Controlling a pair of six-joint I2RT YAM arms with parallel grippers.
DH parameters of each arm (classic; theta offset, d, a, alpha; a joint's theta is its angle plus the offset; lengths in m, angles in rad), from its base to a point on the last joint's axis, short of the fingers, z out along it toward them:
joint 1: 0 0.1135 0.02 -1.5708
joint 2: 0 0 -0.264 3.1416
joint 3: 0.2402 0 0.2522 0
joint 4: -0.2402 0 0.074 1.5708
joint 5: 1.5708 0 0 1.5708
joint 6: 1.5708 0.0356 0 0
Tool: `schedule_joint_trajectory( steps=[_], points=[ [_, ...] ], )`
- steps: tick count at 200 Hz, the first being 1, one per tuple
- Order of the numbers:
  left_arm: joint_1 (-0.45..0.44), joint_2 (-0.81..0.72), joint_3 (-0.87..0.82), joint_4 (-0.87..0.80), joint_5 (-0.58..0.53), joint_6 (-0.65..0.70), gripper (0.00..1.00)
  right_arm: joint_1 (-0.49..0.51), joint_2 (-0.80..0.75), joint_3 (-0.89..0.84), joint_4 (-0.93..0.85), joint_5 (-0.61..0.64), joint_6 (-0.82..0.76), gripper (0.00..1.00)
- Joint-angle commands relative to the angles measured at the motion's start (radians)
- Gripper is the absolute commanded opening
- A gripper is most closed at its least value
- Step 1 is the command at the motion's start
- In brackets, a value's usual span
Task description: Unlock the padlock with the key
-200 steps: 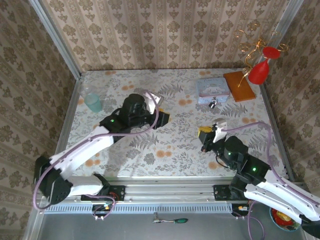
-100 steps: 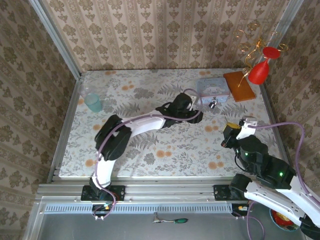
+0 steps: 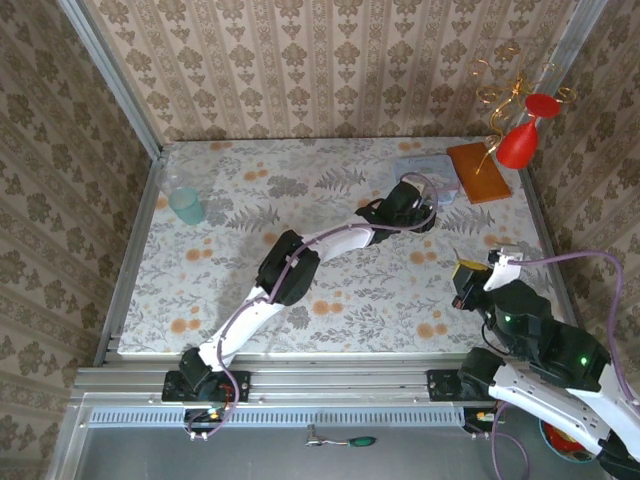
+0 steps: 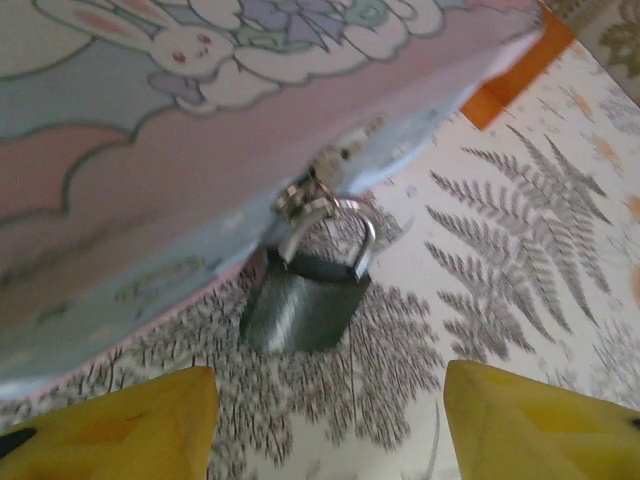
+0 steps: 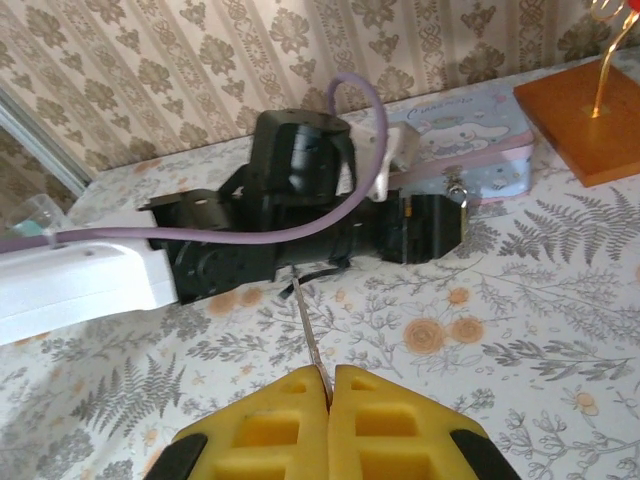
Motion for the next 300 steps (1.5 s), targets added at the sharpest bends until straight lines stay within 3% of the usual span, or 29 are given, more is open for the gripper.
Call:
schedule_joint_trajectory(
  steps=[1,49,76,123,175,212,266,300],
  points=[
    [0.000,0.060,0.142,-0.117,-0.073,-0.015,0.64,-0.001,-0.021,-0.024,-0.024,-0.033,0.021,0.00],
    [-0.009,0.119,0.207,-0.137,-0.154,-0.053,0.66,-0.001,-0.031,-0.051,-0.003,-0.075,0.004,0.00],
    [-0.012,0.193,0.331,-0.194,-0.178,-0.061,0.66,-0.001,-0.061,-0.086,0.027,-0.087,-0.001,0.00],
    [-0.020,0.255,0.377,-0.116,-0.184,-0.102,0.64,-0.001,-0.104,-0.118,0.034,-0.104,-0.002,0.00],
    [-0.019,0.315,0.428,-0.078,-0.177,-0.140,0.51,-0.001,-0.120,-0.129,0.027,-0.103,-0.001,0.00],
    [-0.017,0.307,0.417,-0.077,-0.169,-0.149,0.36,0.000,-0.117,-0.135,0.037,-0.102,0.002,0.00],
    [-0.011,0.202,0.282,-0.028,-0.168,-0.153,0.15,-0.001,-0.087,-0.117,0.025,-0.110,0.015,0.00],
    [-0.004,0.078,0.098,0.047,-0.156,-0.150,0.07,-0.001,-0.061,-0.118,0.026,-0.103,0.037,0.00]
  ],
)
